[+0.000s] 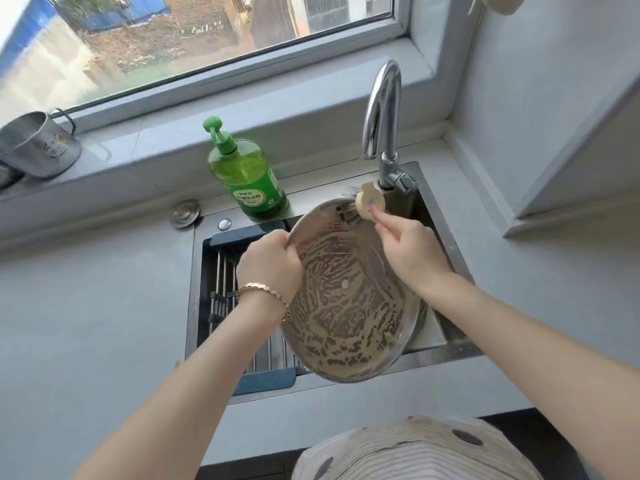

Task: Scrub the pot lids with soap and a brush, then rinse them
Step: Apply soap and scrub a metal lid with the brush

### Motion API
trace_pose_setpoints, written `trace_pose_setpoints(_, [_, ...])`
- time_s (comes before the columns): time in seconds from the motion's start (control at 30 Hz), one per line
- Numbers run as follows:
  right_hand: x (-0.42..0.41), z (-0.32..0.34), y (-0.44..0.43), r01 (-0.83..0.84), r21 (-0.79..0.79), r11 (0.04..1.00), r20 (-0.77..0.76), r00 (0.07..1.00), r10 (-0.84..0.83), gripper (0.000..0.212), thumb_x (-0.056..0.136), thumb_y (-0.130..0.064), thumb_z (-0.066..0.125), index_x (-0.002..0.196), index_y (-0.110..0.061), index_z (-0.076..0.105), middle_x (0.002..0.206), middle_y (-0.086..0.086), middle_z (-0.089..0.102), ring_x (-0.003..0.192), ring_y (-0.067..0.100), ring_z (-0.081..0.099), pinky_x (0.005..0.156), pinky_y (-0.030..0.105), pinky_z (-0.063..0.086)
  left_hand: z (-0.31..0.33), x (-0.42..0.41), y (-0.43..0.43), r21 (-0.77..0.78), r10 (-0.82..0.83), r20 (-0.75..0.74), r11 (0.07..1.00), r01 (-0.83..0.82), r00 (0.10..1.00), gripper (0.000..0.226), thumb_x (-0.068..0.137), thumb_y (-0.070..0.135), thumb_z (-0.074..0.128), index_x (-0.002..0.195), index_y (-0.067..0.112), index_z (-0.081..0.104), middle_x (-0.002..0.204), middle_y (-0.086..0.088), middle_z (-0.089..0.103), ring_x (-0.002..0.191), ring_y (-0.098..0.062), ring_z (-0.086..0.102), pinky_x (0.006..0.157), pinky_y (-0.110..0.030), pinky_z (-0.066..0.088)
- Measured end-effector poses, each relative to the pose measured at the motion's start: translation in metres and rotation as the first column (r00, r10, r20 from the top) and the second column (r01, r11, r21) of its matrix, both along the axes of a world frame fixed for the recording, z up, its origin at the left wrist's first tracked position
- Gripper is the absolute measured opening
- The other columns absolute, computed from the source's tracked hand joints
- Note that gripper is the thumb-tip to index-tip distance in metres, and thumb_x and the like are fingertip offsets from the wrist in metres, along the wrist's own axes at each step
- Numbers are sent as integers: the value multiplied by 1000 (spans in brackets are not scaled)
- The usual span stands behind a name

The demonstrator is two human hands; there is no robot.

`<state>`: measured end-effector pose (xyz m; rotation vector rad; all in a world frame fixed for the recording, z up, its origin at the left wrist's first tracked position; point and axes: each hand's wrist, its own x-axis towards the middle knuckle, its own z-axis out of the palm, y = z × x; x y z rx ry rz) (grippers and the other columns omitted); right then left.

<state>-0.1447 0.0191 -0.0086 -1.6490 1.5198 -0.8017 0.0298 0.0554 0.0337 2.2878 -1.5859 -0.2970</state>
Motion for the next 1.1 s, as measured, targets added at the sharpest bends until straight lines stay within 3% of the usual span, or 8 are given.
trace_pose_setpoints(0.2, [15, 5, 27, -166, -38, 985, 44, 985, 168, 37, 97, -20, 46, 133, -30, 49, 103, 10, 71, 92, 30, 64, 81, 43, 52, -6, -4, 5, 33, -68, 175, 997, 63, 982, 22, 93, 18, 44, 88, 8, 63, 76, -9, 62, 66, -27, 45, 58, -28, 29])
trace_pose_setpoints(0.33, [-3, -6, 8, 38, 132, 990, 42, 998, -44, 35, 98, -23, 45, 133, -28, 50, 117, 5, 66, 108, 25, 58, 93, 39, 47, -10, -1, 11, -45, -61, 133, 997, 67, 989, 22, 92, 16, 46, 86, 8, 65, 72, -10, 65, 66, -31, 56, 56, -29, 37])
trace_pose_setpoints(0.53, [21, 6, 32, -149, -59, 987, 100, 983, 155, 37, 96, -18, 48, 132, -29, 51, 60, 0, 61, 51, 10, 48, 55, 31, 41, -12, -8, 8, -66, 2, 7, 998, -1, 1000, 23, 93, 20, 47, 85, 10, 67, 73, -9, 66, 65, -26, 52, 58, -28, 33])
trace_pose_setpoints(0.7, [14, 1, 22, -16, 88, 996, 118, 993, 6, 37, 98, -20, 46, 134, -27, 48, 112, 3, 68, 102, 20, 60, 81, 25, 46, -17, -6, 16, -98, -6, 2, 995, 6, 1000, 20, 90, 14, 49, 82, 11, 66, 67, -10, 65, 65, -33, 58, 58, -32, 43])
trace_pose_setpoints(0.83, [27, 7, 38, -217, -66, 974, 122, 967, 223, 38, 96, -17, 49, 132, -30, 50, 59, -5, 59, 48, 5, 48, 50, 18, 36, -17, -2, 15, -160, -1, -59, 987, -8, 998, 22, 91, 16, 50, 85, 9, 70, 71, -9, 68, 67, -29, 60, 60, -29, 38])
trace_pose_setpoints(0.93, [10, -3, 15, -11, 44, 999, 214, 977, 1, 36, 96, -17, 49, 131, -27, 51, 64, -16, 54, 53, -3, 46, 56, 11, 35, -15, 0, 20, -220, 20, -212, 973, -67, 977, 26, 89, 13, 51, 70, 5, 67, 59, -9, 63, 55, -22, 51, 54, -31, 39])
trace_pose_setpoints(1.03, [-10, -15, 4, 140, 239, 961, 271, 941, -205, 36, 97, -17, 47, 132, -20, 51, 111, -6, 64, 98, 2, 53, 82, 16, 37, -9, 0, 22, -256, 133, -371, 937, -239, 919, 41, 89, 6, 53, 48, 12, 48, 40, 7, 48, 43, -5, 38, 45, -15, 26])
trace_pose_setpoints(1.1, [-16, -24, 7, 183, 325, 928, 277, 920, -279, 36, 97, -16, 47, 133, -18, 51, 104, -6, 62, 89, 2, 50, 75, 15, 40, -6, -1, 21, -272, 207, -446, 896, -352, 871, 41, 90, 9, 55, 50, 13, 48, 35, 10, 36, 41, -2, 39, 41, -12, 25])
